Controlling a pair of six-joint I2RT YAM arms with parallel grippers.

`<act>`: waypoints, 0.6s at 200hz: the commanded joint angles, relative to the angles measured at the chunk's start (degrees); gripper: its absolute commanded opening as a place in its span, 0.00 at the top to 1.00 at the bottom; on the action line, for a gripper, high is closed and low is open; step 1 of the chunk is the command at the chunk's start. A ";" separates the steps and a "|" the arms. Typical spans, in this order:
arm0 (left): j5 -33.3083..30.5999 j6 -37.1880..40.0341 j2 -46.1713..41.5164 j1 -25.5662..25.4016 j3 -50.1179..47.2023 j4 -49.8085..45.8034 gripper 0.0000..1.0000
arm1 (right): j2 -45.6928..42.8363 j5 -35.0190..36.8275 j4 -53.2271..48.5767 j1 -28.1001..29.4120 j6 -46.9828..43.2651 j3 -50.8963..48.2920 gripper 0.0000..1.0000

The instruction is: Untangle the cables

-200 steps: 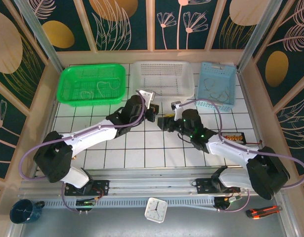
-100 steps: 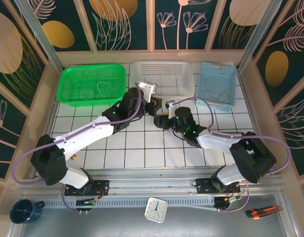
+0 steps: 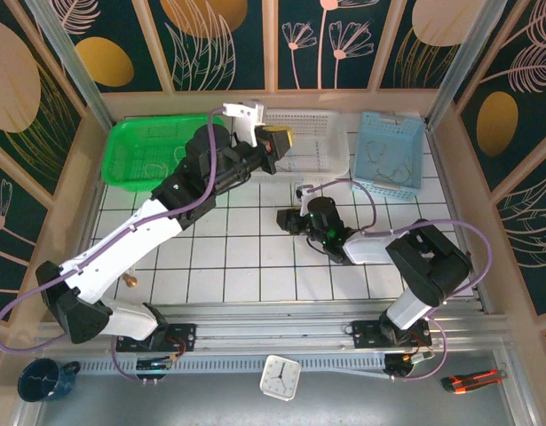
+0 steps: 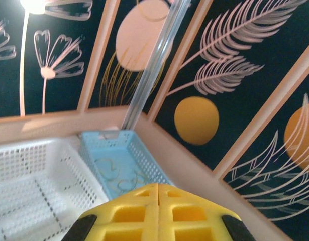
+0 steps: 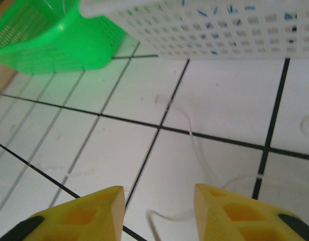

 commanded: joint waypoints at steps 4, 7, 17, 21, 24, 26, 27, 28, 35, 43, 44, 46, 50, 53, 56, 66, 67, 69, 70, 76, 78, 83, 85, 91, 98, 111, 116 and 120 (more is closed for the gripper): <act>-0.25 -0.12 -0.69 -0.21 4.54 -1.60 1.00 | 2.02 2.25 4.23 0.22 1.80 -1.52 0.65; -0.35 -0.03 -0.62 -0.16 5.01 -1.68 1.00 | 2.15 2.27 4.40 0.18 1.94 -1.66 0.66; -0.91 0.44 -0.34 -0.12 6.64 -2.08 1.00 | 2.83 2.43 4.94 0.22 2.43 -2.09 0.66; -1.27 0.61 -0.26 -0.17 7.36 -2.28 1.00 | 3.02 2.45 5.15 0.22 2.49 -2.23 0.67; -1.45 0.87 -0.20 -0.19 7.93 -2.43 1.00 | 3.20 2.53 5.32 0.16 2.67 -2.39 0.67; -1.56 1.00 -0.06 -0.19 8.21 -2.52 1.00 | 3.33 2.60 5.38 0.21 2.76 -2.53 0.67; -1.61 1.06 -0.03 -0.19 8.42 -2.59 1.00 | 3.37 2.62 5.43 0.22 2.82 -2.61 0.67; -1.72 1.10 -0.02 -0.19 8.65 -2.63 1.00 | 3.43 2.62 5.50 0.22 2.85 -2.65 0.67; -2.20 1.66 0.29 -0.18 10.01 -3.04 1.00 | 3.68 2.70 5.79 0.20 3.12 -3.00 0.67; -2.76 2.27 0.59 -0.17 11.57 -3.47 1.00 | 3.96 2.72 6.18 0.22 3.39 -3.37 0.67; -2.83 2.36 0.64 -0.18 11.77 -3.55 1.00 | 3.99 2.72 6.19 0.22 3.44 -3.43 0.67; -2.98 2.43 0.77 -0.19 12.14 -3.68 1.00 | 4.01 2.72 6.23 0.22 3.48 -3.51 0.67; -3.24 2.73 0.98 -0.19 12.93 -3.93 1.00 | 4.10 2.74 6.40 0.21 3.64 -3.73 0.67; -3.42 2.93 1.15 -0.14 13.66 -4.17 1.00 | 4.17 2.78 6.51 0.22 3.70 -3.87 0.67; -3.56 3.23 1.38 -0.16 14.30 -4.38 1.00 | 4.23 2.80 6.69 0.18 3.82 -4.04 0.67; -4.06 3.97 2.06 -0.17 16.31 -5.15 1.00 | 4.32 2.80 7.13 0.22 4.15 -4.59 0.67; -4.09 4.05 2.12 -0.18 16.55 -5.23 1.00 | 4.30 2.80 7.14 0.18 4.17 -4.65 0.67; -4.29 4.21 2.20 -0.16 16.96 -5.35 1.00 | 4.33 2.85 7.22 0.15 4.24 -4.70 0.67; -4.38 4.34 2.24 -0.18 17.10 -5.42 1.00 | 4.31 2.87 7.28 0.19 4.26 -4.75 0.67; -4.83 4.78 2.59 -0.09 18.20 -5.69 1.00 | 4.32 2.89 7.41 0.22 4.42 -4.98 0.67; -5.00 4.97 2.75 -0.10 18.49 -5.80 1.00 | 4.29 2.89 7.51 0.22 4.45 -5.11 0.67; -5.40 5.34 3.00 -0.09 19.46 -6.04 1.00 | 4.30 2.89 7.59 0.22 4.59 -5.30 0.67; -5.54 5.48 3.16 -0.10 19.79 -6.13 1.00 | 4.33 2.89 7.66 0.22 4.58 -5.39 0.67; -5.90 5.84 3.52 -0.01 20.78 -6.39 1.00 | 4.33 2.89 7.81 0.18 4.72 -5.58 0.67; -6.24 6.38 4.04 0.14 22.09 -6.86 1.00 | 4.33 2.89 7.93 0.22 4.89 -5.75 0.67; -6.89 7.10 5.10 0.35 24.43 -7.60 1.00 | 4.11 2.57 8.04 0.22 5.06 -5.98 0.67; -7.13 7.41 5.60 0.54 25.25 -7.88 1.00 | 3.95 2.40 8.07 0.21 5.10 -6.06 0.67; -7.28 7.66 5.95 0.57 25.87 -8.09 1.00 | 3.77 2.30 8.09 0.22 5.09 -6.12 0.67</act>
